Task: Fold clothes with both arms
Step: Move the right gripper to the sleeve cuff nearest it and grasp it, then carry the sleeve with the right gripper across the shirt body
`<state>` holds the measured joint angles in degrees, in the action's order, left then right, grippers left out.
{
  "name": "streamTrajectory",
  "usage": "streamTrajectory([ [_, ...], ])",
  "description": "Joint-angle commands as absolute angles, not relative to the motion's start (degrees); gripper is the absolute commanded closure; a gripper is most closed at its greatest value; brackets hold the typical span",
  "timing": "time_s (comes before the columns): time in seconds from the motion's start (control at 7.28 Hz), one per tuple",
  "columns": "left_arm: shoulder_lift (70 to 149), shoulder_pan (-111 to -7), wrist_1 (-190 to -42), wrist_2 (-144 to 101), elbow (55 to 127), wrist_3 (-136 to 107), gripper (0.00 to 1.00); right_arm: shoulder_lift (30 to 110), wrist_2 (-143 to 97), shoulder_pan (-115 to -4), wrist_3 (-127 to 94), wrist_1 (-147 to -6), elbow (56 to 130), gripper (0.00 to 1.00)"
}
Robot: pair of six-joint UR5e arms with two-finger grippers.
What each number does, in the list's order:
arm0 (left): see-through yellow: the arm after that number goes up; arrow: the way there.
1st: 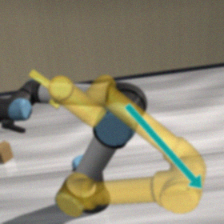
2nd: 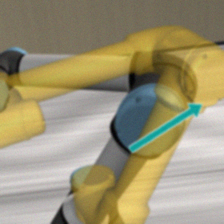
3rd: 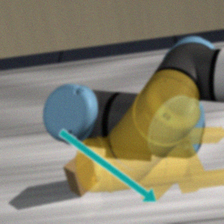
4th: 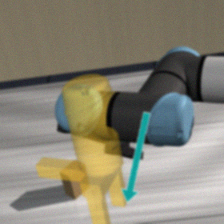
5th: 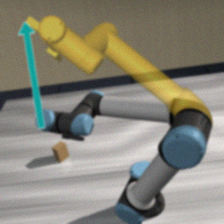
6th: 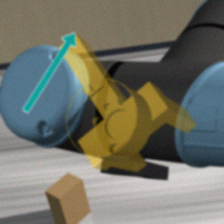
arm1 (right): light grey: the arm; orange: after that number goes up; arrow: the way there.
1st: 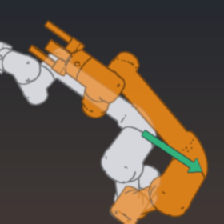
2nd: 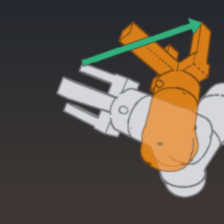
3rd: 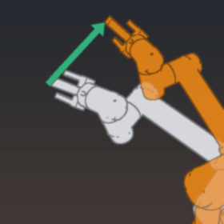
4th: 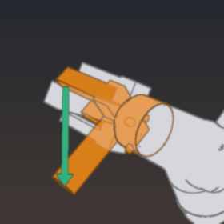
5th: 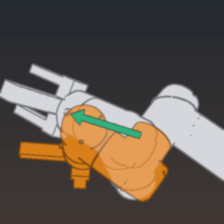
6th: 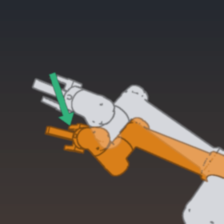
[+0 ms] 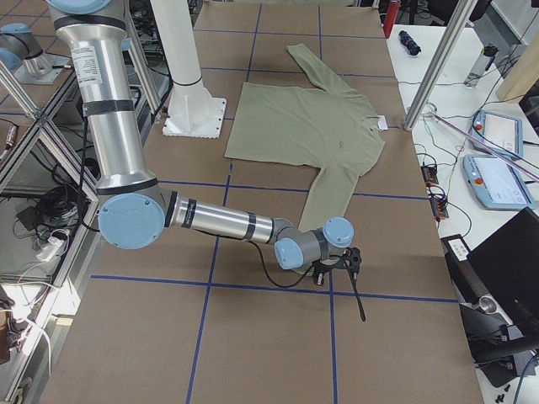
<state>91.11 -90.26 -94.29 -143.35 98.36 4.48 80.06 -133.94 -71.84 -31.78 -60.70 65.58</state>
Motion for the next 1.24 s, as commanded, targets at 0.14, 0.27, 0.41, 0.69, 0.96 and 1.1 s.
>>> streamTrajectory([
  [0.14, 91.1, -90.3, -94.3, -143.3, 98.5, 4.5, 0.0, 80.3, -139.9, -72.0, -42.7, -61.0, 79.4, 1.0],
  [0.27, 91.1, -90.3, -94.3, -143.4, 98.8, 4.5, 0.0, 80.2, -140.1, -69.5, -49.6, -61.0, 85.2, 1.0],
  [0.41, 91.1, -90.3, -94.2, -143.4, 99.1, 4.5, 0.0, 79.7, -138.5, -64.9, -56.1, -60.9, 90.4, 1.0],
  [0.69, 91.1, -90.3, -94.2, -143.4, 99.5, 4.5, 0.0, 71.9, -124.0, -51.1, -77.9, -61.2, 98.4, 1.0],
  [0.96, 91.1, -90.3, -94.3, -143.4, 99.8, 4.5, 0.0, 54.2, -111.6, -42.0, -88.4, -73.0, 97.7, 1.0],
  [1.1, 91.1, -90.3, -94.3, -143.4, 100.0, 4.5, 0.0, 44.0, -109.7, -39.8, -89.7, -81.0, 95.3, 1.0],
])
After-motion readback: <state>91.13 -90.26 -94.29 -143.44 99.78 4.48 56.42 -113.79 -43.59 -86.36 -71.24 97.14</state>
